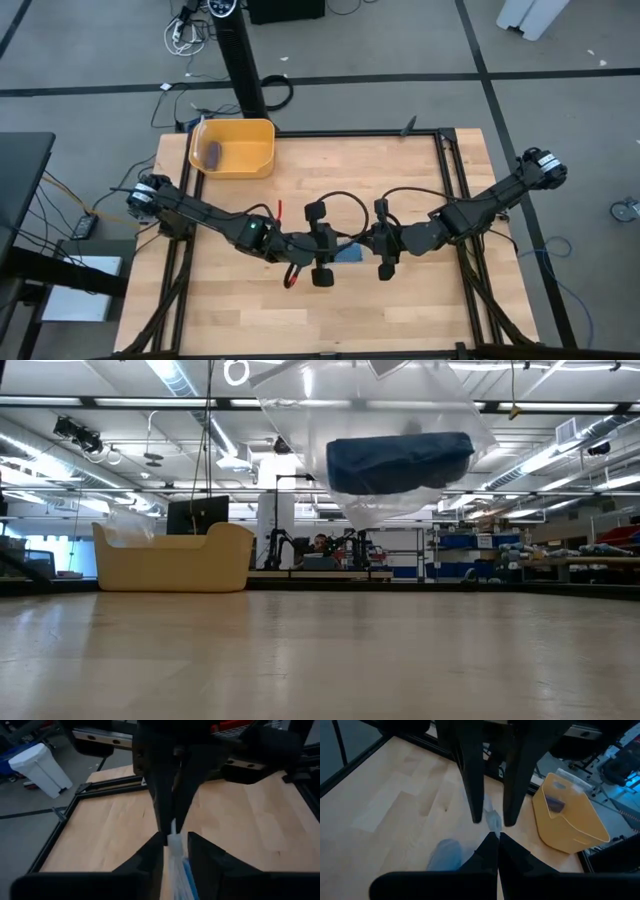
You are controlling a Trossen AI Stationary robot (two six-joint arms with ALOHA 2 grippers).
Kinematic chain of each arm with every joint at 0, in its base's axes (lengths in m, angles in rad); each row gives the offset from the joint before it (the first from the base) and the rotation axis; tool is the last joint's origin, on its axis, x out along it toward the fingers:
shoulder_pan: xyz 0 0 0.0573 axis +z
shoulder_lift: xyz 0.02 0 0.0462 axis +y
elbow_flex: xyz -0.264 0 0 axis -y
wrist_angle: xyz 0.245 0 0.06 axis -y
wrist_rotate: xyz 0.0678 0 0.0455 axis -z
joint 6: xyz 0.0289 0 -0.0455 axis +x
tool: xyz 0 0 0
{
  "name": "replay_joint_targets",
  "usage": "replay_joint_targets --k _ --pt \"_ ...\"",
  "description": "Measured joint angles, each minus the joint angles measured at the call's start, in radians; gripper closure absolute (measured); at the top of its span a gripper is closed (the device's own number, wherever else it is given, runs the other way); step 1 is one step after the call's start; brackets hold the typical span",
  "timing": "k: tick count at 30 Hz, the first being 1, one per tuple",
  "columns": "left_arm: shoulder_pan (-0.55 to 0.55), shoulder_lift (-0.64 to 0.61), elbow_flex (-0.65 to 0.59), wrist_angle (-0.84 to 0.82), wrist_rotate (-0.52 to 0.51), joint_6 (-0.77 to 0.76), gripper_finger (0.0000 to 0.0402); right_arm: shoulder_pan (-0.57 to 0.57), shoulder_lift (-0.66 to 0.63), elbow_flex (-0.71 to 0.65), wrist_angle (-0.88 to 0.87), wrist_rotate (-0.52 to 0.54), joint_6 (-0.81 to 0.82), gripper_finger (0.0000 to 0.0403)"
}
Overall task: Roll bandage
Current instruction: Close the transparent zip bag
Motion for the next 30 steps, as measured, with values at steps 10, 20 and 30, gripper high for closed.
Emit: replay_joint_targets --k 10,20,30 --pt "0.001 -0.001 0.000 -0.010 -0.010 0.035 0.0389 0.001 0.000 0.000 0.000 -0.001 0.000 0.0403" --pt "-0.001 -0.002 0.000 -0.053 -0.031 0.028 0.0395 0.007 -0.008 -0.002 0.001 0.000 0.001 0.0403" --pt "-0.002 -0.001 0.000 -0.027 0.006 0.003 0.0325 0.017 -0.009 -0.001 0.006 -0.003 -0.026 0.0403"
